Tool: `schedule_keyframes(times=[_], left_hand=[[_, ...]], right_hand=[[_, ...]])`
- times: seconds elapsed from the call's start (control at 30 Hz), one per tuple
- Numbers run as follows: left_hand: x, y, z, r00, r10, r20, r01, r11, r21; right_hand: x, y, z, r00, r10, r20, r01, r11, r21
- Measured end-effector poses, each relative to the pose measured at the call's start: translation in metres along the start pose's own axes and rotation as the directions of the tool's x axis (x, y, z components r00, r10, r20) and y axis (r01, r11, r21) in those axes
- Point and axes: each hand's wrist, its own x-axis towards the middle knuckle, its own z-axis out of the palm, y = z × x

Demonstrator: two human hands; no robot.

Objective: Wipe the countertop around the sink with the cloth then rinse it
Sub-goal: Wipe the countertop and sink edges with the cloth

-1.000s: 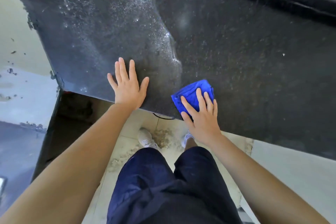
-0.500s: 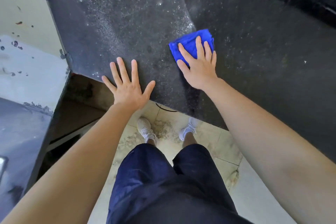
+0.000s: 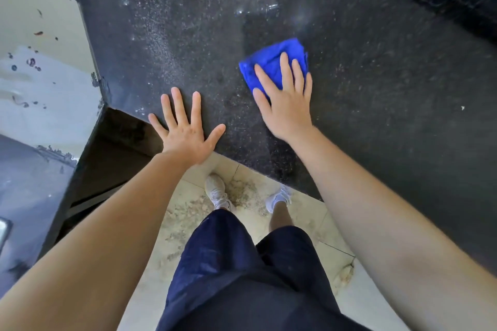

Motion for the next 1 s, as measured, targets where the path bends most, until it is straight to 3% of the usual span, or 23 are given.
schedule_keyframes(times=[0.13, 0.27, 0.37, 0.53, 0.73, 0.83, 1.0], left_hand=[[0.000, 0.001, -0.002, 0.999, -0.012, 0.031, 0.012, 1.000, 0.011], [-0.002, 0.002, -0.004, 1.000, -0.008, 0.023, 0.008, 1.000, 0.000], [-0.003, 0.003, -0.003, 1.000, -0.006, 0.012, 0.006, 1.000, -0.013], [-0.002, 0.003, -0.002, 1.000, -0.005, 0.004, 0.005, 1.000, -0.022], [0.000, 0.003, 0.000, 1.000, -0.017, -0.022, 0.016, 0.999, -0.043], [0.000, 0.003, 0.000, 0.999, -0.024, -0.032, 0.022, 0.999, -0.048], [-0.002, 0.001, 0.004, 0.998, -0.008, -0.068, 0.005, 0.998, -0.055]], right_hand=[[-0.111, 0.019, 0.030, 0.998, 0.052, -0.040, -0.052, 0.998, -0.016], [-0.169, 0.021, 0.041, 0.994, 0.090, 0.061, -0.090, 0.996, -0.004], [-0.163, 0.016, 0.036, 0.992, 0.068, 0.107, -0.067, 0.998, -0.007], [-0.086, 0.001, 0.014, 0.985, -0.110, 0.131, 0.115, 0.993, -0.031], [0.031, -0.054, -0.009, 0.977, -0.116, 0.177, 0.124, 0.992, -0.035], [0.022, -0.054, -0.007, 0.976, -0.115, 0.185, 0.127, 0.991, -0.051], [-0.089, 0.002, 0.016, 0.978, -0.178, 0.107, 0.183, 0.983, -0.036]])
